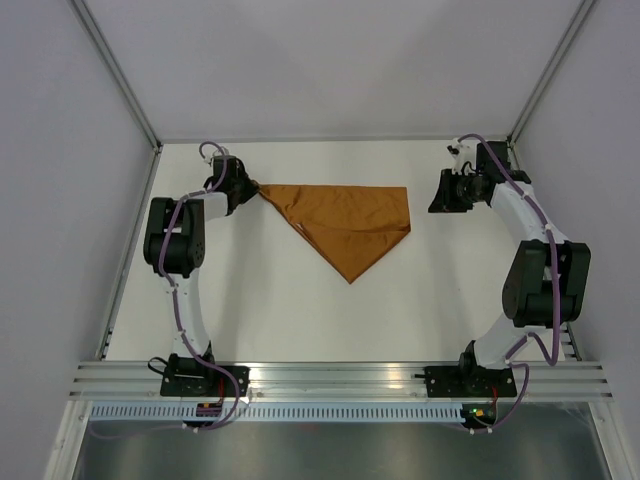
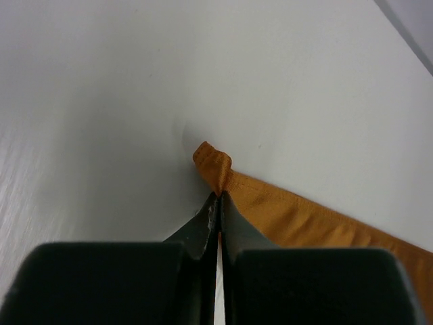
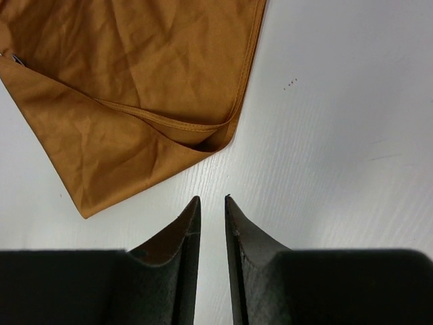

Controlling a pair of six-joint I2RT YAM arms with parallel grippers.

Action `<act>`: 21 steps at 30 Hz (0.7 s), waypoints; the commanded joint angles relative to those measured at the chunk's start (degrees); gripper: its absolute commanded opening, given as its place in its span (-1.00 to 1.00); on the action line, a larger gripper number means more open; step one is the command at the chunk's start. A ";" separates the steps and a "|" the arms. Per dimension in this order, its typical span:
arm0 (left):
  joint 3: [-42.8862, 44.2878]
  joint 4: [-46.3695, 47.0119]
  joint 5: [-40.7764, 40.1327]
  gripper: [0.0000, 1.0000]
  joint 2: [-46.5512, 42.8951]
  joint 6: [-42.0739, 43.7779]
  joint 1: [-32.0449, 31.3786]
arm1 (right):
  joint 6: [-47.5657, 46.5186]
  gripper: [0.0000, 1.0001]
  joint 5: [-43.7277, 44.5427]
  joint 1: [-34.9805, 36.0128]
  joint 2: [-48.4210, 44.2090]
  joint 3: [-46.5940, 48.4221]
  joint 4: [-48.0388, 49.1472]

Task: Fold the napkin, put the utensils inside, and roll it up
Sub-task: Fold the napkin at the center of the board.

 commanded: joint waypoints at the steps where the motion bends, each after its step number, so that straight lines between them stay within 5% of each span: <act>1: -5.62 6.31 0.25 -0.95 -6.47 -2.41 0.65 | -1.79 -0.49 0.63 1.68 1.22 1.99 -1.30; 14: -19.78 16.94 -0.20 -0.95 -19.48 -0.76 1.35 | -6.10 -0.50 6.17 14.07 5.18 4.89 -3.93; 21: -23.21 35.03 22.19 -0.95 -20.11 2.77 0.91 | -6.01 -0.51 7.75 16.62 6.06 5.60 -4.03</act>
